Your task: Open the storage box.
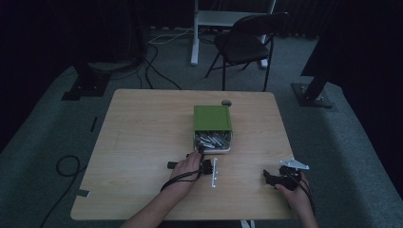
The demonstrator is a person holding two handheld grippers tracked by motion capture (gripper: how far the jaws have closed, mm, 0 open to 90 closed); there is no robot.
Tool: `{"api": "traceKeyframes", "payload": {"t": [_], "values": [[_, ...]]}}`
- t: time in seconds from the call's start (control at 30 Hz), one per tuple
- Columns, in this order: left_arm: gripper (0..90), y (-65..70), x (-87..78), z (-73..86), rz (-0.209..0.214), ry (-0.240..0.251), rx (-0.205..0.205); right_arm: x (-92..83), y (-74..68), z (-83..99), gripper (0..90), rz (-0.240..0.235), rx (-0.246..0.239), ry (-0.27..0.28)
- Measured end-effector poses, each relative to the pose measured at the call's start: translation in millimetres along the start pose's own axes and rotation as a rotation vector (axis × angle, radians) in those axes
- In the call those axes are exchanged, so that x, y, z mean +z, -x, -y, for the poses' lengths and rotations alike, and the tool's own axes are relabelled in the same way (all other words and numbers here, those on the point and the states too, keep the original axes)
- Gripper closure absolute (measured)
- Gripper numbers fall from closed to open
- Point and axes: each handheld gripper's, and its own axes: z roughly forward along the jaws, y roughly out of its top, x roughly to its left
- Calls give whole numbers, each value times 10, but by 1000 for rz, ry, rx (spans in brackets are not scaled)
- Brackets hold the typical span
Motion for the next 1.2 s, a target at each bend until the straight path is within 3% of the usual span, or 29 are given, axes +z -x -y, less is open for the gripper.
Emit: {"api": "traceKeyframes", "payload": {"t": [1.2], "values": [[719,151,-344,-68,27,-3,11,0,0,0,109,0,0,0]]}}
